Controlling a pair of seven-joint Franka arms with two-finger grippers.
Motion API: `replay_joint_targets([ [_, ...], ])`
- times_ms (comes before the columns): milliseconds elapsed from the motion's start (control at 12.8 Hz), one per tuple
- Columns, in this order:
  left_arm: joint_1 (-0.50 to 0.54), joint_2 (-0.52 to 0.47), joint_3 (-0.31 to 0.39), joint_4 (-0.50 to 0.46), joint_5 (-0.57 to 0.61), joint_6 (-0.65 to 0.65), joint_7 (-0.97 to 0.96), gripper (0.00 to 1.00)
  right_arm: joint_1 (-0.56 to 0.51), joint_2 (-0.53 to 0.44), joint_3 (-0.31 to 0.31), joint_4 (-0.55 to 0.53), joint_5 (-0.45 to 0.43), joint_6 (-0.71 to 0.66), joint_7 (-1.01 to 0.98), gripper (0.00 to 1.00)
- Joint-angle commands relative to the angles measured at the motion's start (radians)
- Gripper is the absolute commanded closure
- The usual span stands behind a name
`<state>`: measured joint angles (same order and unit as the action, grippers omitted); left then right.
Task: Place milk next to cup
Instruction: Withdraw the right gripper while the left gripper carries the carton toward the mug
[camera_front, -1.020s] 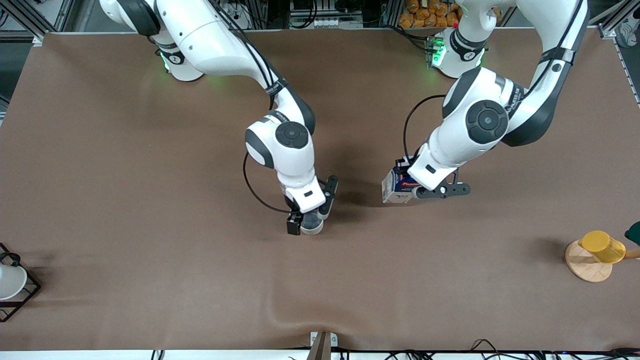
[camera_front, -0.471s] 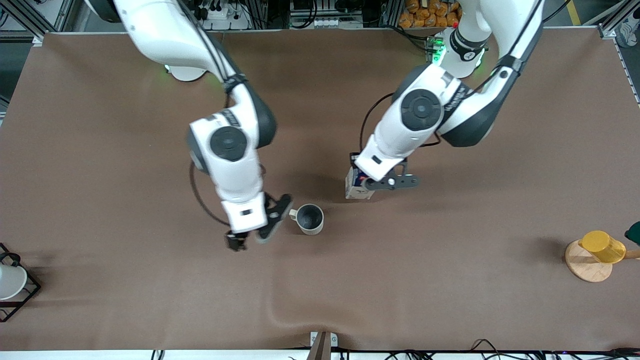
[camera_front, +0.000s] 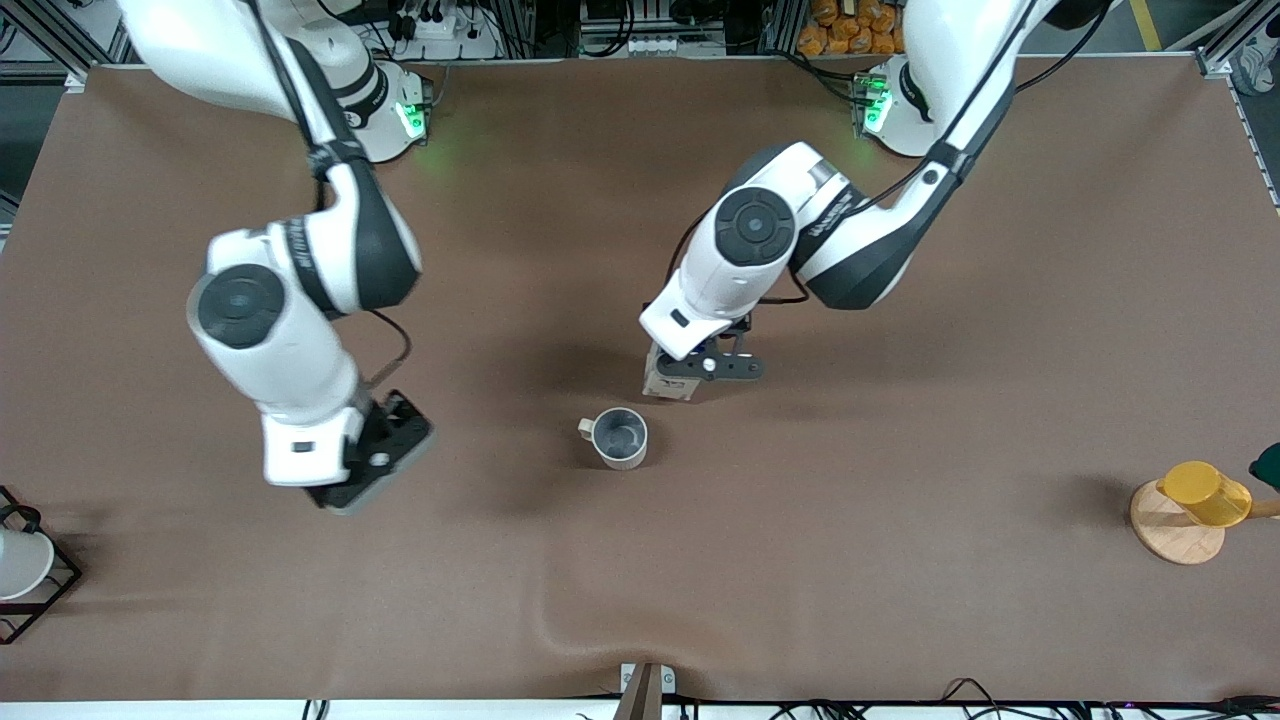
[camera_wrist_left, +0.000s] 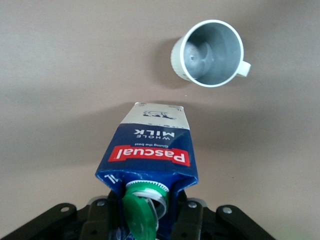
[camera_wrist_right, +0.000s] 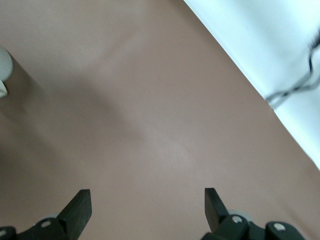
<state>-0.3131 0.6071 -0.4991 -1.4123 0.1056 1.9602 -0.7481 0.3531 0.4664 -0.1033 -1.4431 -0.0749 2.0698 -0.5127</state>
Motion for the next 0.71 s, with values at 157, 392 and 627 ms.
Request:
replay_joint_targets([
  [157,-0.196,0.079,0.163,0.115,0.020,-0.021,-0.016,0.71,-0.114,-0.181,0.019,-0.085,0.049,-0.157,0.006,0.00],
  [392,-0.228,0.102,0.186,0.127,0.019,-0.012,-0.017,0.71,-0.158,-0.258,0.016,-0.086,0.060,-0.246,0.017,0.00],
  [627,-0.233,0.115,0.185,0.127,0.016,0.015,-0.033,0.71,-0.196,-0.343,0.013,-0.112,0.060,-0.328,0.103,0.00],
])
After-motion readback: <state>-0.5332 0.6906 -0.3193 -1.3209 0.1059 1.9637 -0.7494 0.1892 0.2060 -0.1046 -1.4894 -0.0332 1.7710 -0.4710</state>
